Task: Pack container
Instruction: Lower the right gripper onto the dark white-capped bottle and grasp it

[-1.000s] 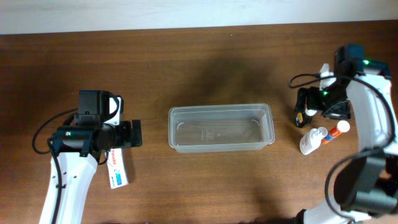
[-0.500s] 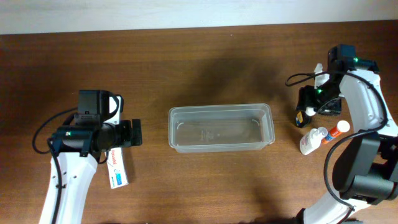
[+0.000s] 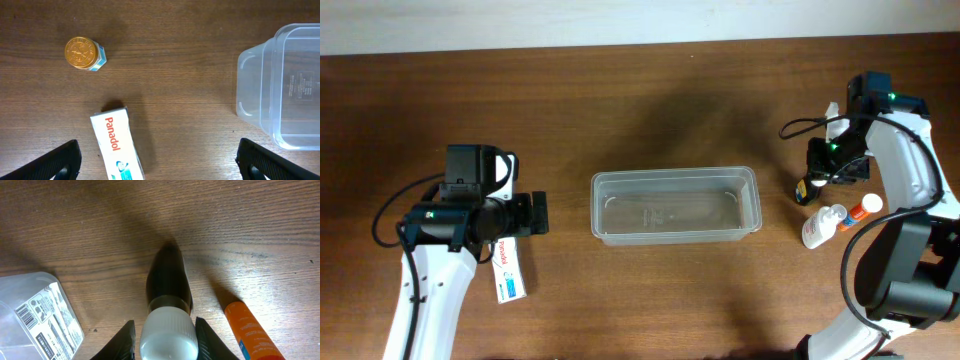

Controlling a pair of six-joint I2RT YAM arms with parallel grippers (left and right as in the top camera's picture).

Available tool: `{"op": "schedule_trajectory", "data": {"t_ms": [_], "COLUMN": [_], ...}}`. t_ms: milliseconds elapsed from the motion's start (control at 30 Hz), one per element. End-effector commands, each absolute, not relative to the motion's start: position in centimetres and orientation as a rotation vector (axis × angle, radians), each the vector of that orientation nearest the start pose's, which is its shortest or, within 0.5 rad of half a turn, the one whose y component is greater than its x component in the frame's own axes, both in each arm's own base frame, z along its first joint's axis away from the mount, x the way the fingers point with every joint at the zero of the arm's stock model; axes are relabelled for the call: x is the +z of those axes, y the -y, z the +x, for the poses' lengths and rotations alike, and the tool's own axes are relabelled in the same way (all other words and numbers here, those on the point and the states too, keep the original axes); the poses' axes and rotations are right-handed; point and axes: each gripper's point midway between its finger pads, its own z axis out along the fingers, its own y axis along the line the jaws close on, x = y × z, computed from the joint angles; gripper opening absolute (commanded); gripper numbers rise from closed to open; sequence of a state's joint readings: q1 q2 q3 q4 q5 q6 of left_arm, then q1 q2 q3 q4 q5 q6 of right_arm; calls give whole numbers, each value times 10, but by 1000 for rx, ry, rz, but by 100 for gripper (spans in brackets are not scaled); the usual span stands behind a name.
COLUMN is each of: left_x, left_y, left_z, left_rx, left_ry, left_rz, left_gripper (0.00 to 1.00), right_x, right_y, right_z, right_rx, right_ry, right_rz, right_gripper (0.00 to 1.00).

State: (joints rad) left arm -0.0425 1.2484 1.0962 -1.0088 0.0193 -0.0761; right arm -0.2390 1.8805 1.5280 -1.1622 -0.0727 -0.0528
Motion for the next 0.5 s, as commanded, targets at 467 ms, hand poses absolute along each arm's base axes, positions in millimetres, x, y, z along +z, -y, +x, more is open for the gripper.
{"op": "schedule_trajectory", "data": {"t_ms": [467], "left_x": [168], "left_y": [16], "left_z": [290], "left_rx": [-78], "left_ry": [-2711], "left_rz": [-59], "left_gripper": [99], "right_x": [92], "right_y": [78], "right_z": [362], "right_rx": [87], "right_ry": [-3051], "right_rz": [294], "right_gripper": [18]}}
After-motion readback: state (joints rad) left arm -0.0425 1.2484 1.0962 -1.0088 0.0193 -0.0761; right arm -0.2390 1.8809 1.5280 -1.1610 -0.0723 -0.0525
